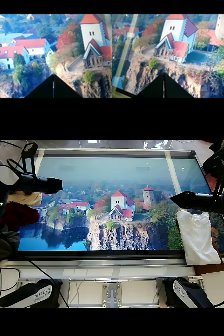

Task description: Fold the shirts.

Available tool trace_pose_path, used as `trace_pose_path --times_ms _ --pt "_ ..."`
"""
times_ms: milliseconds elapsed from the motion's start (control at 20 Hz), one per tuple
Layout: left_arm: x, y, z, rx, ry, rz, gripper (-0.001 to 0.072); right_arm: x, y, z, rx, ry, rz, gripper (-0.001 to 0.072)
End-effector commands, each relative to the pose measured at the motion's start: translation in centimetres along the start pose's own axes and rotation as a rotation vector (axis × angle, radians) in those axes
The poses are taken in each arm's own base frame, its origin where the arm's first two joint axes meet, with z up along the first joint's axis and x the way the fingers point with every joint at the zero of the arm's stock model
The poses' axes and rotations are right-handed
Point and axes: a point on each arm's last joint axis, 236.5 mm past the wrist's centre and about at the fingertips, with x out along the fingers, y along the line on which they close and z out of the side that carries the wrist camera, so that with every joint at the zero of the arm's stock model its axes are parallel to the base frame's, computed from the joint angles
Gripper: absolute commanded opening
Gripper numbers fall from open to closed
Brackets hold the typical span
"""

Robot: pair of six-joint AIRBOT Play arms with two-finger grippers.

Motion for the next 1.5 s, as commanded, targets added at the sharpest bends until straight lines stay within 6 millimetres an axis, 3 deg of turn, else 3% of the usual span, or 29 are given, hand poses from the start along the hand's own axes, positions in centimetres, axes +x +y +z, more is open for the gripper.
trace_pose_path --times_ms 0,500,600,700,750,850,950,1000,1100,1300,1450 --pt "0.0 0.0 0.0 0.000 0.000 0.000 0.0012 0.0 -0.2 -0.2 -0.006 0.008 -0.012 0.0015" --pt "0.0 0.0 0.0 0.000 0.000 0.000 0.0012 0.0 -0.3 0.1 -0.006 -0.003 -0.015 0.0015" --pt "0.3 1.2 1.5 0.019 -0.060 0.047 0.0034 0.0 -0.7 0.8 -0.012 -0.032 -0.030 0.0016" --pt "-0.9 7.5 4.2 0.133 -0.158 0.309 0.0464 -0.1 -1.1 1.8 -0.013 -0.077 -0.047 0.0016" --pt "-2.6 12.2 5.0 0.158 -0.174 0.494 0.0501 -0.1 -1.2 2.2 -0.013 -0.095 -0.053 0.0015" --pt "-6.6 21.5 3.8 0.112 -0.124 0.814 0.0502 -0.2 -1.4 2.8 -0.013 -0.116 -0.060 0.0017" --pt "-7.7 27.7 0.3 -0.028 -0.046 0.886 0.0504 -0.2 -1.5 3.0 -0.012 -0.128 -0.063 0.0077" --pt "-7.2 30.2 -1.7 -0.126 -0.017 0.874 0.0538 -0.2 -1.4 3.1 -0.011 -0.131 -0.062 0.0155" --pt "-5.4 33.9 -5.4 -0.297 0.026 0.827 0.0583 -0.2 -1.3 3.2 -0.007 -0.134 -0.054 0.0343" --pt "0.6 36.8 -10.7 -0.608 0.068 0.646 0.0612 -0.3 -1.2 3.5 0.001 -0.149 -0.049 0.0346" --pt "3.5 38.3 -12.9 -0.809 0.043 0.569 0.0621 -0.4 -0.6 4.2 0.015 -0.177 -0.025 0.0346"
